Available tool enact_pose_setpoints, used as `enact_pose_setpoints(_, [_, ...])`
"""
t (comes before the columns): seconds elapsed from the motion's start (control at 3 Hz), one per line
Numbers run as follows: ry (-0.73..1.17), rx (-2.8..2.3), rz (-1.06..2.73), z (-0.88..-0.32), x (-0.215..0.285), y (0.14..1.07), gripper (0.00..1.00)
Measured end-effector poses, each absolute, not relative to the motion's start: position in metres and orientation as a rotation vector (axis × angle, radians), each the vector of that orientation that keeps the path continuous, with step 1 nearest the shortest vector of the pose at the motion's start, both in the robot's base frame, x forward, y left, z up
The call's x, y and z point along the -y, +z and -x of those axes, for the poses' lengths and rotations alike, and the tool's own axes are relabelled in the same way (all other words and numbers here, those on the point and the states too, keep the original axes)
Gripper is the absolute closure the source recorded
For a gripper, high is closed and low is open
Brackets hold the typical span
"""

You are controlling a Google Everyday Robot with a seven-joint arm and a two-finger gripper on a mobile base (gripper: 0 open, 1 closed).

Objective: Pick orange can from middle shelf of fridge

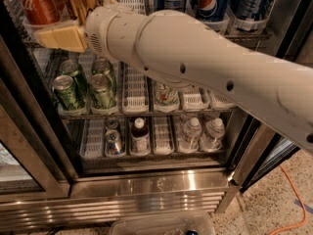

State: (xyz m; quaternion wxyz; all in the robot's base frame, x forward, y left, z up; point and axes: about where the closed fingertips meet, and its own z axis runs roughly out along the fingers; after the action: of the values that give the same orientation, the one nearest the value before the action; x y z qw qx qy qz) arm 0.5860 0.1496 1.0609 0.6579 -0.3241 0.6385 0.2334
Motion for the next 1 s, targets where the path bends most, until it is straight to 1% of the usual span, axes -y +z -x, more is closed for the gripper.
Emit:
enact_pose_setpoints(0.33, [0.514, -1.447, 0.708, -0.591, -0.144, 1.06, 0.11])
enact_pose_setpoints(1.0, [0.487, -1.44, 0.661, -0.602, -0.133, 1.063, 0.28])
